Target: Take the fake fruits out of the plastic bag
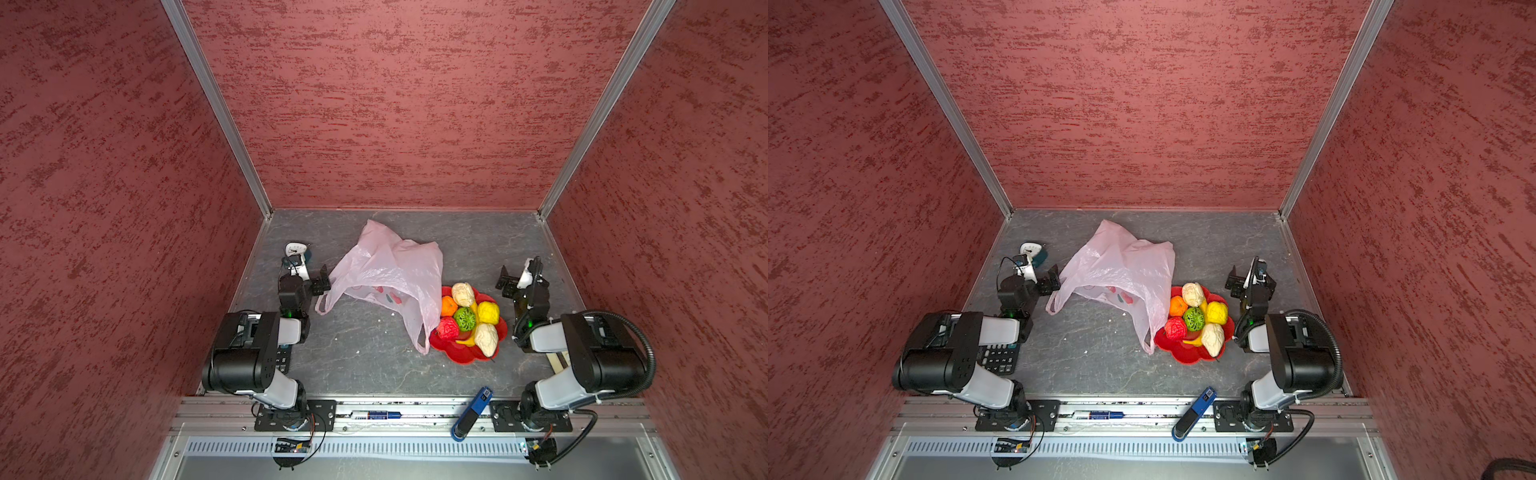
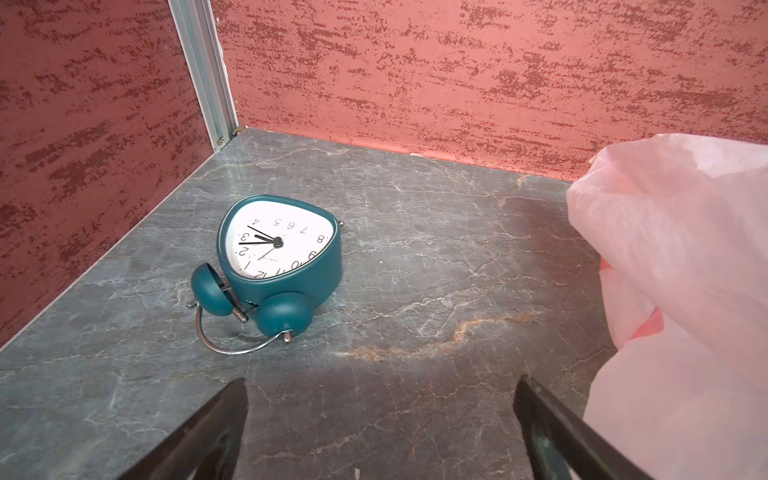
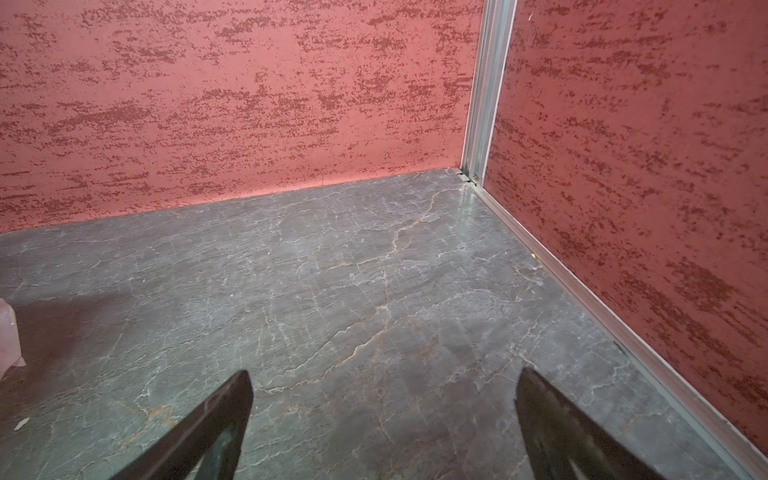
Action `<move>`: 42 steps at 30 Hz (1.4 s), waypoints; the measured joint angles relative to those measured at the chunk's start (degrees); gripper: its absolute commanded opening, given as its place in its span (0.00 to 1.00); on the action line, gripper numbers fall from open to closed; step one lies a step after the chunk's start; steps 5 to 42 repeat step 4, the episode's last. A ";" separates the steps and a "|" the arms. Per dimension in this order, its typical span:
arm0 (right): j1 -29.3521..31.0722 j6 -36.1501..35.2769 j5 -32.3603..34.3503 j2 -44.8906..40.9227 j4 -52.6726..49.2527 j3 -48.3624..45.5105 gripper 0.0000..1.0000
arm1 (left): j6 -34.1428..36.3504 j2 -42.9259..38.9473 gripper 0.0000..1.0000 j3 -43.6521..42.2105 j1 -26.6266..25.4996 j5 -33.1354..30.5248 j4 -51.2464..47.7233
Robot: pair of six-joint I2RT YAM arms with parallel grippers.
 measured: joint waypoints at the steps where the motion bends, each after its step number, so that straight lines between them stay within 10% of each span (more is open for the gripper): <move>1: 0.00 0.00 -0.04 0.00 0.00 0.00 0.99 | 0.02 0.00 1.00 0.00 -0.09 -0.15 0.00; 42: 0.00 0.00 -0.09 0.00 0.00 0.00 0.99 | 0.35 0.00 1.00 0.00 -0.15 -0.61 0.00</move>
